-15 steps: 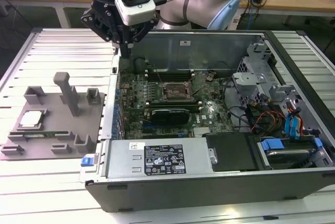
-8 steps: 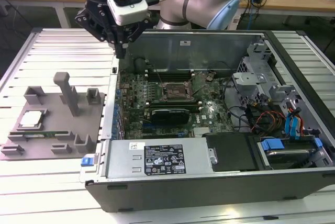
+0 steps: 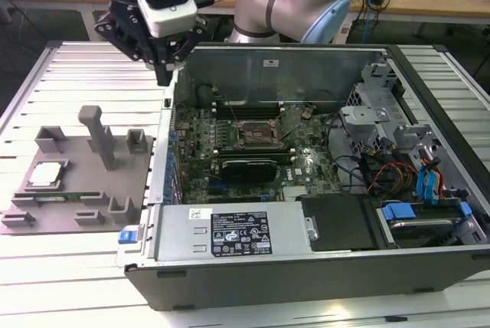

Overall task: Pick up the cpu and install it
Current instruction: 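Reach for the cpu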

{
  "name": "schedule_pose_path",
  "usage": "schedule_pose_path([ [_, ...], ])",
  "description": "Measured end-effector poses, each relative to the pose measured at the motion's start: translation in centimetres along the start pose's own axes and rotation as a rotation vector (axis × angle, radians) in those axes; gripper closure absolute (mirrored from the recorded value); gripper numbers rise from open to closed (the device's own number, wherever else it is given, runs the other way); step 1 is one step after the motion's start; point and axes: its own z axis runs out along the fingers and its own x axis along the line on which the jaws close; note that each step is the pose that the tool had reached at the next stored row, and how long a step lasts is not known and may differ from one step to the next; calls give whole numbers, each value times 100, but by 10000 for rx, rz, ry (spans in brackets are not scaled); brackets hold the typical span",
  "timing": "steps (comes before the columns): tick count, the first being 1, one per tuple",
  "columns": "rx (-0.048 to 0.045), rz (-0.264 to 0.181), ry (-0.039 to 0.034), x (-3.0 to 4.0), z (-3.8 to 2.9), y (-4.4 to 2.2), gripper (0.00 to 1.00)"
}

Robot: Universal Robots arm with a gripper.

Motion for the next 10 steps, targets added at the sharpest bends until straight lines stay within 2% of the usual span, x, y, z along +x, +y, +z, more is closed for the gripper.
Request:
schedule_pose_path([
  [2, 1, 0, 0, 39, -1, -3, 89],
  [4, 1, 1, -5, 125, -4, -9, 89],
  [10, -1, 0, -24, 323, -9, -24, 89],
])
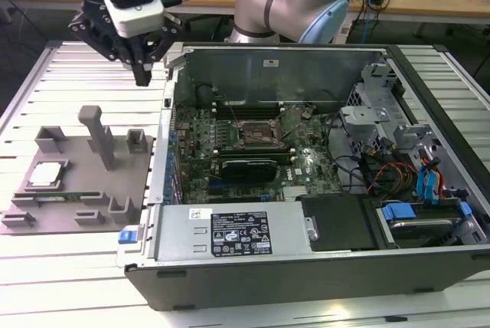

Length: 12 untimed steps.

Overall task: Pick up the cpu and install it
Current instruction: 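Reach for the cpu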

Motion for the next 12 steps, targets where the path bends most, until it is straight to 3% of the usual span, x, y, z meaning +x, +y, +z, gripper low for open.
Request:
schedule_pose_path([
  [2, 0, -1, -3, 90, -2, -7, 89],
  [12, -2, -2, -12, 281, 17, -22, 89],
])
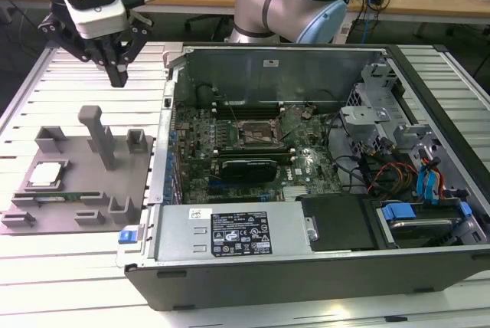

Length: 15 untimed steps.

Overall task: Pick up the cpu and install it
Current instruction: 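Reach for the cpu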

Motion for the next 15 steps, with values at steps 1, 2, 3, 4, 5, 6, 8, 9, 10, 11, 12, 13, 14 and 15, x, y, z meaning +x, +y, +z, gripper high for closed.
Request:
schedule_pose_path([
  [1, 1, 0, 0, 15, 5, -2, 89],
  [2, 0, 0, -1, 36, 14, -3, 89],
  [3, 1, 0, 0, 52, 19, -5, 89],
  [4, 1, 1, -1, 81, 27, -8, 89],
  [5, 0, 0, -2, 98, 32, -9, 89],
  [6, 1, 1, -2, 113, 37, -10, 89],
  [8, 1, 1, -2, 149, 48, -13, 89],
  [9, 1, 0, -3, 173, 56, -16, 89],
  [10, 1, 0, -4, 188, 61, -17, 89],
  [11, 1, 0, -4, 211, 71, -19, 89],
  [12, 0, 0, -4, 225, 78, -20, 89],
  [13, 0, 0, -4, 263, 94, -24, 89],
  [14, 1, 0, -5, 295, 106, -27, 89],
  [15, -1, 1, -11, 337, 128, -31, 89],
])
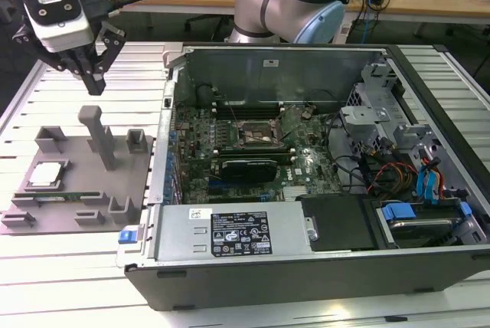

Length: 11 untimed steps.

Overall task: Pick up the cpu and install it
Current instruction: 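Reach for the cpu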

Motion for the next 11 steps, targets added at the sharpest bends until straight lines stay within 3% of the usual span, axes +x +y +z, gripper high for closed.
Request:
schedule_pose_path([
  [4, 1, -1, -1, 181, 72, -17, 89],
  [11, 1, -1, -3, 391, 134, -36, 89],
])
